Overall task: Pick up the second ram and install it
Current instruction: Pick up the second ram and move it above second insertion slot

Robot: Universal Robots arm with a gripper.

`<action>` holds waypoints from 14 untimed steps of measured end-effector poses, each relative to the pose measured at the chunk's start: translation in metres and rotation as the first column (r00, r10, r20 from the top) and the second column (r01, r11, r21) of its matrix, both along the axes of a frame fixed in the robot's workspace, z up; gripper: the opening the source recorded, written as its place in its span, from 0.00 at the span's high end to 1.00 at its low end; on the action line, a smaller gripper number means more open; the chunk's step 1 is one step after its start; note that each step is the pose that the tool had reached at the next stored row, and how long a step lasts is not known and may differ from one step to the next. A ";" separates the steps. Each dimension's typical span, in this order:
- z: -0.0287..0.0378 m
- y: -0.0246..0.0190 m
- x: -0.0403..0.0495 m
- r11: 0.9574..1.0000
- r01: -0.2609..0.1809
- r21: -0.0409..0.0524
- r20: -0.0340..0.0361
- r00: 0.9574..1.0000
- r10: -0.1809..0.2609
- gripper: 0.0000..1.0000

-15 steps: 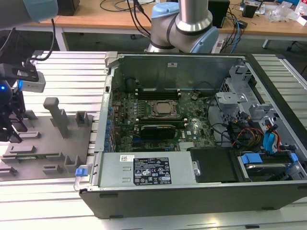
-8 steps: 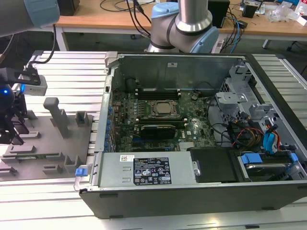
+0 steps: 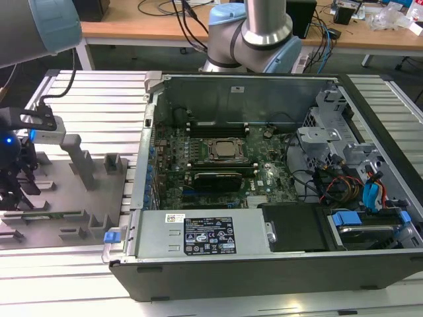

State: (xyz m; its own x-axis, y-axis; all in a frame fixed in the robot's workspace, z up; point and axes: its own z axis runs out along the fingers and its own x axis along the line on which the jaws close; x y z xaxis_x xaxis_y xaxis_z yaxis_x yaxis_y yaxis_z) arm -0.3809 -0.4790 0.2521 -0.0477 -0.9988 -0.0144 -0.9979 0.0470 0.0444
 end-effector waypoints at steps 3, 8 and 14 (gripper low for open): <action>-0.0081 -0.0001 0.0021 1.000 -0.009 -0.001 0.000 1.000 0.009 0.64; -0.0162 -0.0001 0.0023 1.000 -0.014 -0.001 0.000 1.000 0.014 0.64; -0.0214 -0.0001 0.0023 1.000 -0.015 -0.001 0.000 1.000 0.015 0.64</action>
State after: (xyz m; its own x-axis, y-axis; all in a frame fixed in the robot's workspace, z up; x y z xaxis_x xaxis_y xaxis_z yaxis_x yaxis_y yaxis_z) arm -0.3786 -0.4792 0.2308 -0.0329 -0.9994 -0.0132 -0.9985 0.0323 0.0444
